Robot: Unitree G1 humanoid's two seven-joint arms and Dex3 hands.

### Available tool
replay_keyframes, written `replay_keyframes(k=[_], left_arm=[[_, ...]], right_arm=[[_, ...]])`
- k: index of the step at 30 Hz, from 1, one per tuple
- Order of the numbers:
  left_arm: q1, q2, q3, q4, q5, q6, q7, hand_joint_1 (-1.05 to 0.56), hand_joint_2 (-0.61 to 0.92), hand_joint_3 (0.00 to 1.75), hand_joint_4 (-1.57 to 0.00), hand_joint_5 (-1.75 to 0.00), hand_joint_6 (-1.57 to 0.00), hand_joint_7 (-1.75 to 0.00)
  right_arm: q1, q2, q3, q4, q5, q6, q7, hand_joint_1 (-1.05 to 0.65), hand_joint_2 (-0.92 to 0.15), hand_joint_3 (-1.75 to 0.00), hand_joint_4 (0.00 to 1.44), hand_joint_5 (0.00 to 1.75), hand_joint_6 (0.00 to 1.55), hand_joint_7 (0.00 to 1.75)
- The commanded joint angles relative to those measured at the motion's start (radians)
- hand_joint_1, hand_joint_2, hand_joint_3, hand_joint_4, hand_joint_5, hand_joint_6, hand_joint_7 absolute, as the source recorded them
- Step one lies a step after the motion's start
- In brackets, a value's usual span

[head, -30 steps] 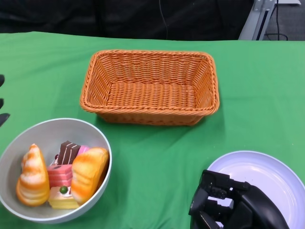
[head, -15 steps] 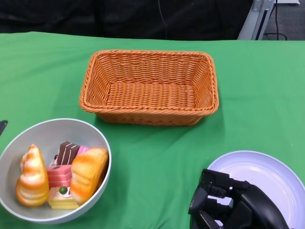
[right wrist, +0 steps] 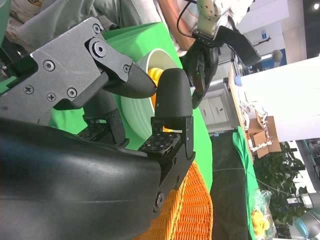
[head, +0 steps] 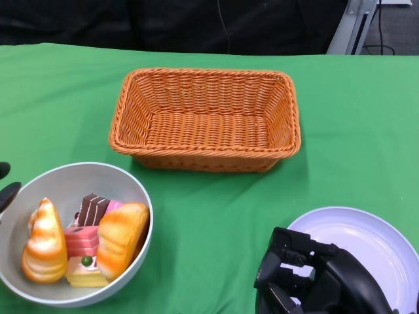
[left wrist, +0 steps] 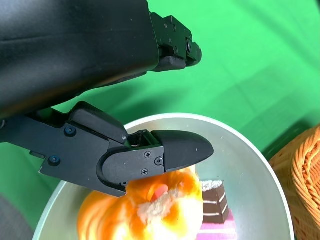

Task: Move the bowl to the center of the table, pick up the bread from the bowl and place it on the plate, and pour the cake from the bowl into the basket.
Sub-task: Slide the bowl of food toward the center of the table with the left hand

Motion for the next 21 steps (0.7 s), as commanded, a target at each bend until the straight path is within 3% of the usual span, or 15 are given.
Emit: replay_keyframes(k=[1,11,21], left_arm=[[-0.032,0.031,-0.025,-0.005,-0.008,0.085,-0.059,-0.85,0.92,0.68,0.0,0.0,-0.01,0.0],[-0.051,0.026,-0.044,-0.052,-0.024,0.233,-0.108,-0.78,0.92,0.63,0.0,0.0,0.0,0.0],[-0.04,-0.014,0.021,-0.199,-0.178,0.552,-0.087,-0.75,0.92,0.52,0.0,0.0,0.0,0.0]], right_arm=[[-0.008,0.003,0.002,0.004,-0.015,-0.018,-0.005,-0.15,-0.51,-1.16,0.72,1.67,0.72,1.4],[-0.016,0.013,0.001,0.009,-0.016,-0.026,-0.001,-0.16,-0.5,-1.18,0.73,1.66,0.73,1.39],[-0.009,0.017,0.005,0.004,-0.028,-0.039,-0.008,-0.15,-0.49,-1.19,0.73,1.65,0.73,1.39]])
